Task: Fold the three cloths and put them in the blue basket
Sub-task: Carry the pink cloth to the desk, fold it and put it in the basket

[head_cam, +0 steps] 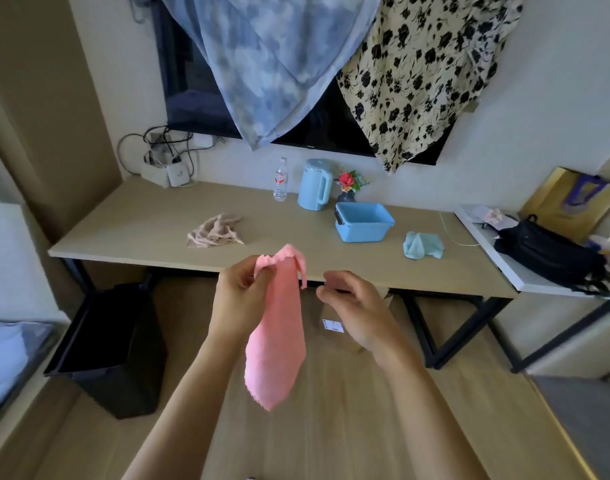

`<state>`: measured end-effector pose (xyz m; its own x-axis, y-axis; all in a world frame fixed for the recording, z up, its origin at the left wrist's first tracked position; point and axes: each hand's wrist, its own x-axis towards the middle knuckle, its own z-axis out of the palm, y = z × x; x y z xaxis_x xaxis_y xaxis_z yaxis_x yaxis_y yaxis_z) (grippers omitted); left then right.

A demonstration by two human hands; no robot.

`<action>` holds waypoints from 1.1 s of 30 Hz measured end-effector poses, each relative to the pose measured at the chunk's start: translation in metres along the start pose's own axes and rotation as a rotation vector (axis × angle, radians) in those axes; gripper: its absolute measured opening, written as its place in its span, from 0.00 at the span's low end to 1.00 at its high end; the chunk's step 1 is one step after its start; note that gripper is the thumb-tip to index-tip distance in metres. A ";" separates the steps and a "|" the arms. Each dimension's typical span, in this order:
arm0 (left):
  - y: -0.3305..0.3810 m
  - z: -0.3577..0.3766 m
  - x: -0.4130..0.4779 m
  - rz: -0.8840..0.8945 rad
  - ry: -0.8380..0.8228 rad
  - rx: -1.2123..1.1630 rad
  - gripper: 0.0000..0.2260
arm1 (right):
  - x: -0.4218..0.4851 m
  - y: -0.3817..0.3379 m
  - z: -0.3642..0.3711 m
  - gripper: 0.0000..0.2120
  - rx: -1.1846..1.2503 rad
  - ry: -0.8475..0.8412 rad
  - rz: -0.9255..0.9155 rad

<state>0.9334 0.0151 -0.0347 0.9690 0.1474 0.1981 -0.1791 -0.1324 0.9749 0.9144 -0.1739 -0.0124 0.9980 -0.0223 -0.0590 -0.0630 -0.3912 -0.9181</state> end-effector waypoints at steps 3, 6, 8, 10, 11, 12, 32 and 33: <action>-0.014 0.019 0.063 0.004 -0.008 0.026 0.13 | 0.066 -0.002 -0.005 0.20 0.000 0.015 0.016; -0.023 0.034 0.119 0.017 -0.037 0.050 0.20 | 0.126 -0.001 -0.009 0.19 0.017 0.034 0.026; -0.032 0.044 0.153 0.003 -0.054 0.070 0.23 | 0.163 0.003 -0.010 0.19 0.038 0.022 0.032; -0.042 0.053 0.185 -0.018 -0.062 0.080 0.21 | 0.203 0.008 -0.009 0.19 0.044 -0.002 0.026; -0.049 0.058 0.200 -0.028 -0.056 0.086 0.19 | 0.223 0.010 -0.009 0.19 0.042 -0.014 0.027; -0.056 0.064 0.217 -0.040 -0.048 0.086 0.16 | 0.247 0.014 -0.008 0.18 0.037 -0.028 0.027; -0.114 0.126 0.492 -0.053 -0.015 0.381 0.08 | 0.605 0.024 -0.021 0.12 0.034 -0.403 -0.180; -0.119 0.123 0.505 -0.049 -0.041 0.387 0.07 | 0.612 0.022 -0.023 0.12 0.049 -0.400 -0.172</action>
<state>1.4646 -0.0152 -0.0635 0.9823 0.1242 0.1405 -0.0630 -0.4868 0.8712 1.5242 -0.2172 -0.0597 0.9151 0.4012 -0.0413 0.0948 -0.3135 -0.9448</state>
